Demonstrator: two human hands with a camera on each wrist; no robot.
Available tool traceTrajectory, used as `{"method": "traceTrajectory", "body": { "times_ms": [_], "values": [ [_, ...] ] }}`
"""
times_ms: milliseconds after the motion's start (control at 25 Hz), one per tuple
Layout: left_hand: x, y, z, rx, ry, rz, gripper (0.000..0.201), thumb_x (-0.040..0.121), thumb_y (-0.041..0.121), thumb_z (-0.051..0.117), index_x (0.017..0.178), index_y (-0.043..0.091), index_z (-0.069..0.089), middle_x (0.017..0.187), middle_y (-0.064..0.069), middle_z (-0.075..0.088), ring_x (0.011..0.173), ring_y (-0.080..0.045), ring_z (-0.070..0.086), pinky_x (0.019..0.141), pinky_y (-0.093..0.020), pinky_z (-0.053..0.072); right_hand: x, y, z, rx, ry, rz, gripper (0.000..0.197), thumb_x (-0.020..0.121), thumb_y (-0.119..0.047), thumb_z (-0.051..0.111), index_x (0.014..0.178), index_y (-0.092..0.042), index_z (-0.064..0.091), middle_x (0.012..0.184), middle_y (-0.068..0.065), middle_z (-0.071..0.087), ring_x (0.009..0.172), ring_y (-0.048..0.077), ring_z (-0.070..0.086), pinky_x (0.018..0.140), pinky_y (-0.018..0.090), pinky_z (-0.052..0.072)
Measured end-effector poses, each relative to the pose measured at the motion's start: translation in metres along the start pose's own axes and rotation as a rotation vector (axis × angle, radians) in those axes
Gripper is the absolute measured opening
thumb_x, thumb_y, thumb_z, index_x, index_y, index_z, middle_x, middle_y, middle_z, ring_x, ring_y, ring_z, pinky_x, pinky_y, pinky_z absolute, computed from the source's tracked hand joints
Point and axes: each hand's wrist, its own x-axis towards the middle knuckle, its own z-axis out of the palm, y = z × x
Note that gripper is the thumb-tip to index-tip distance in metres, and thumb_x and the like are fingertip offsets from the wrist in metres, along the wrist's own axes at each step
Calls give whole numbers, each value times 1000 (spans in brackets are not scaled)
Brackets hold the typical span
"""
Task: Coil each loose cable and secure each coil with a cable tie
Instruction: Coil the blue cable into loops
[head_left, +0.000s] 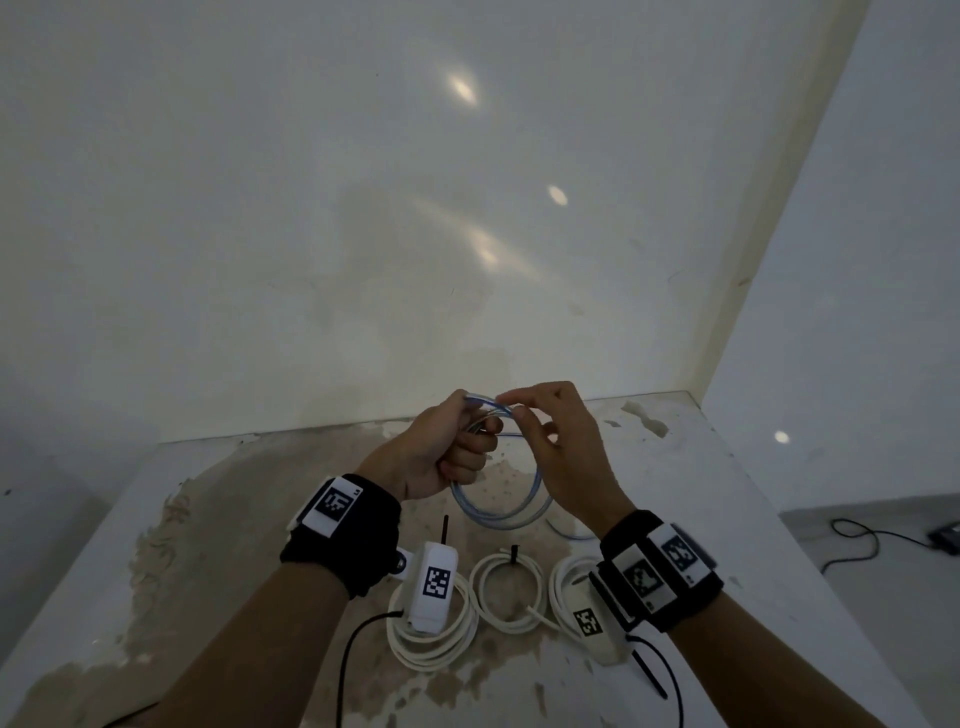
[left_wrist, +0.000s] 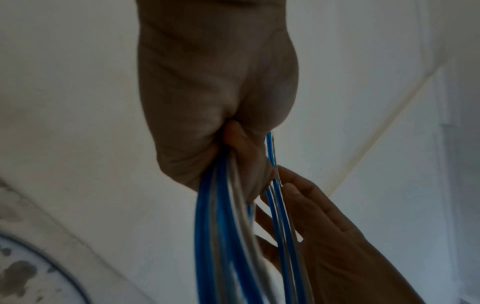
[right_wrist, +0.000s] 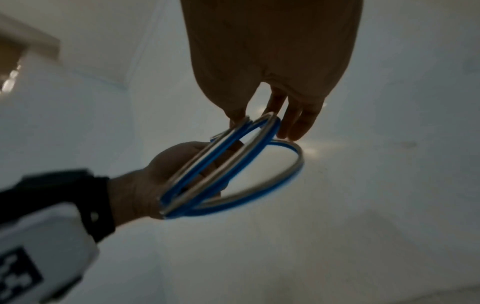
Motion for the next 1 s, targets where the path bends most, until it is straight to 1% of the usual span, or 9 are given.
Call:
{"method": "traceTrajectory", "body": {
  "times_ms": [80, 160, 320, 440, 560, 680, 800, 880, 1000],
  "values": [
    [-2, -2, 0, -14, 21, -11, 47, 100, 49, 31, 70, 15, 43, 54, 7, 17, 39, -6, 11, 37, -20, 10, -4, 6, -1, -108, -78, -63, 20, 104, -23, 48, 115, -23, 64, 111, -3, 63, 97, 7, 62, 82, 27, 52],
    [-5, -5, 0, 17, 54, 9, 49, 97, 55, 39, 68, 17, 43, 55, 8, 16, 41, -6, 9, 37, -19, 10, -9, 9, -1, -184, -144, -66, 25, 106, -31, 42, 122, -24, 60, 110, -5, 67, 87, 11, 67, 75, 35, 55],
    [-8, -10, 0, -34, 30, 43, 40, 99, 42, 45, 68, 18, 41, 51, 9, 19, 39, -5, 10, 36, -17, 12, -18, 11, -5, -18, -185, 34, 30, 102, -32, 52, 132, -28, 52, 95, -1, 72, 73, 12, 71, 66, 25, 56],
    [-12, -15, -3, -119, -33, 62, 34, 96, 38, 47, 69, 18, 40, 53, 9, 20, 44, -7, 7, 39, -18, 11, -19, 0, -7, 477, -313, 373, 34, 103, -18, 52, 136, -18, 48, 82, 12, 70, 73, 28, 70, 70, 39, 60],
    [-16, -21, -7, -120, -72, 75, 28, 96, 36, 47, 79, 14, 47, 57, 7, 30, 43, -5, 23, 42, -18, 28, -14, -8, -8, 754, -373, 605, 24, 106, -12, 41, 120, -5, 59, 60, 0, 36, 48, 14, 36, 48, 28, 45],
    [-23, -30, -12, -96, -29, 91, 26, 103, 24, 40, 104, 8, 60, 65, 4, 46, 48, -6, 37, 50, -20, 43, -12, -6, 2, 617, -401, 633, 21, 106, -17, 41, 103, -7, 59, 64, 0, 24, 50, 12, 19, 45, 27, 20],
    [-36, -38, -22, -137, -8, 30, 26, 102, 18, 37, 117, 6, 54, 63, 5, 44, 48, -7, 39, 52, -22, 44, -20, -4, 20, 471, -392, 641, 17, 103, -19, 44, 89, -13, 53, 62, 3, 25, 50, 16, 18, 48, 31, 18],
    [-50, -48, -33, -171, -17, -40, 32, 99, 21, 36, 114, 2, 57, 61, 4, 39, 51, -11, 41, 57, -26, 44, -27, -10, 40, 397, -418, 579, 19, 104, -17, 40, 87, -12, 46, 61, 1, 27, 50, 15, 21, 50, 31, 20],
    [-68, -70, -50, -240, -28, -66, 36, 99, 37, 39, 89, 8, 59, 57, 5, 36, 50, -12, 41, 58, -27, 42, -35, -20, 69, 328, -513, 467, 21, 104, -7, 34, 85, -10, 41, 59, -11, 36, 46, 4, 33, 51, 16, 28]
  ]
}}
